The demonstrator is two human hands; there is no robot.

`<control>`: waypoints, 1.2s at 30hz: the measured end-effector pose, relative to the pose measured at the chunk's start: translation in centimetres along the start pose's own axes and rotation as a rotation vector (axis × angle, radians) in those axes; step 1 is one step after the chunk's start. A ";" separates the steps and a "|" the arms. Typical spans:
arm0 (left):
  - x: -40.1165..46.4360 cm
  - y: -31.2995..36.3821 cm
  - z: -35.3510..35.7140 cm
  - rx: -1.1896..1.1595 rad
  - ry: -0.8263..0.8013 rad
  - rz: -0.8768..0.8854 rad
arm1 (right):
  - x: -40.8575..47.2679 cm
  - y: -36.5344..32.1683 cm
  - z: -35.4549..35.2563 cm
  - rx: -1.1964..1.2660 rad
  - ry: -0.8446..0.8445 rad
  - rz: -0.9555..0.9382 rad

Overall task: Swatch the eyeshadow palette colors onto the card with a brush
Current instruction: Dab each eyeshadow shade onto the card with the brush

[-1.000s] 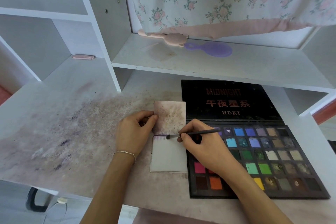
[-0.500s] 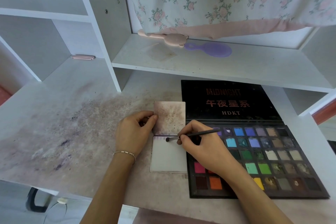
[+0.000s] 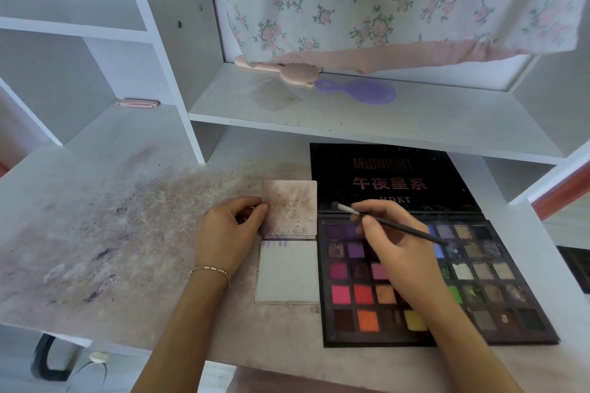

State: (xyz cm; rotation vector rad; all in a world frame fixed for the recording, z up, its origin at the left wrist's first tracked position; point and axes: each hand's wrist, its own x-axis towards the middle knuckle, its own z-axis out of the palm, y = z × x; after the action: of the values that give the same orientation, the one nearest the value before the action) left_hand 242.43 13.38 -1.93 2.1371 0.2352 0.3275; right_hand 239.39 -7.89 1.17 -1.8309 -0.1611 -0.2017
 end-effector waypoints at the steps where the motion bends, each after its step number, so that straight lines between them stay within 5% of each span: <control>1: 0.0 0.0 0.0 0.000 0.001 0.001 | -0.1 0.1 -0.7 -0.007 0.026 0.001; 13: -0.1 0.1 0.1 0.026 0.004 0.021 | -1.2 3.1 -7.9 -0.222 0.394 0.106; 36: -0.1 0.0 0.3 0.018 0.017 0.028 | -1.3 4.2 -8.2 -0.411 0.254 0.160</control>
State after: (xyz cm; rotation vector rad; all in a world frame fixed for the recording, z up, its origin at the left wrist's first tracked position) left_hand 242.44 13.18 -2.11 2.1573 0.2184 0.3613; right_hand 238.58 -16.95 -0.89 -2.1929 0.2203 -0.3734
